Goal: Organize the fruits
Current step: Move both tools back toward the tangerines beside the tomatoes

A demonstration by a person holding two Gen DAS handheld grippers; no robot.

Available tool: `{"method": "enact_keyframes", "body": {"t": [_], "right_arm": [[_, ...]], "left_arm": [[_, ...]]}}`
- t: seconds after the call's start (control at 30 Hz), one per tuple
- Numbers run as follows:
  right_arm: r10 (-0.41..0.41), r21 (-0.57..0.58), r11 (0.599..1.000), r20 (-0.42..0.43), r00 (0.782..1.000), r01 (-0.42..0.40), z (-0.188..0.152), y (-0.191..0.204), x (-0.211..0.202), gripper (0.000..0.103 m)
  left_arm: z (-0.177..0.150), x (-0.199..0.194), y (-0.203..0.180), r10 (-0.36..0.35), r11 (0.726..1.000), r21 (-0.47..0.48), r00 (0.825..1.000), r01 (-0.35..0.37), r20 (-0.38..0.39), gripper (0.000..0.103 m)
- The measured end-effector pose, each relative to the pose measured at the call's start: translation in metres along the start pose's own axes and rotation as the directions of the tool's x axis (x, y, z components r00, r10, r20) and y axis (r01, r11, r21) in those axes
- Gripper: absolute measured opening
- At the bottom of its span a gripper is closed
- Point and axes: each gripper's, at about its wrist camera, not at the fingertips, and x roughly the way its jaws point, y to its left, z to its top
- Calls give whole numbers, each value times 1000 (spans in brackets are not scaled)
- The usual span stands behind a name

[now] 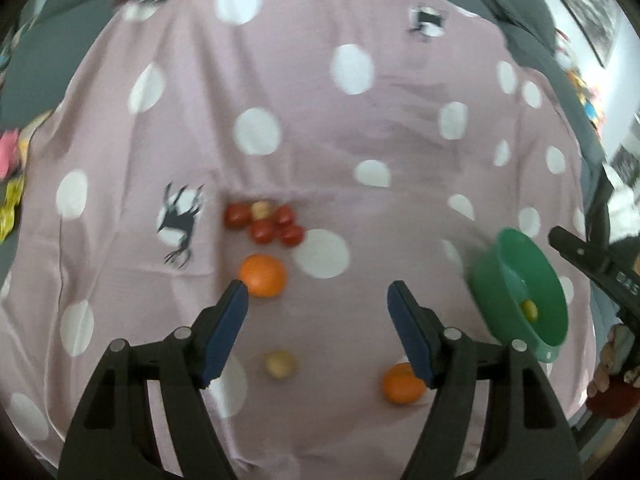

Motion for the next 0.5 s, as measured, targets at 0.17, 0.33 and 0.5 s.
{"method": "enact_keyframes", "body": {"t": [0.17,0.33,0.5], "right_arm": [[93,-45,994,-68,993,-96,-8,32,21,51],[138,-97,983,-183,973,-158,-24,65,50,51],[157,-127,972,-277,948,-197,-49,80,66,52]], "left_arm": [[-9,12,22,27,999,-34,998,-29,-50,71],[-15,23,31,2,999,-33,996,-5,-90,71],[-13,35,37,-3,999,-44,995,-1,-101,65]]}}
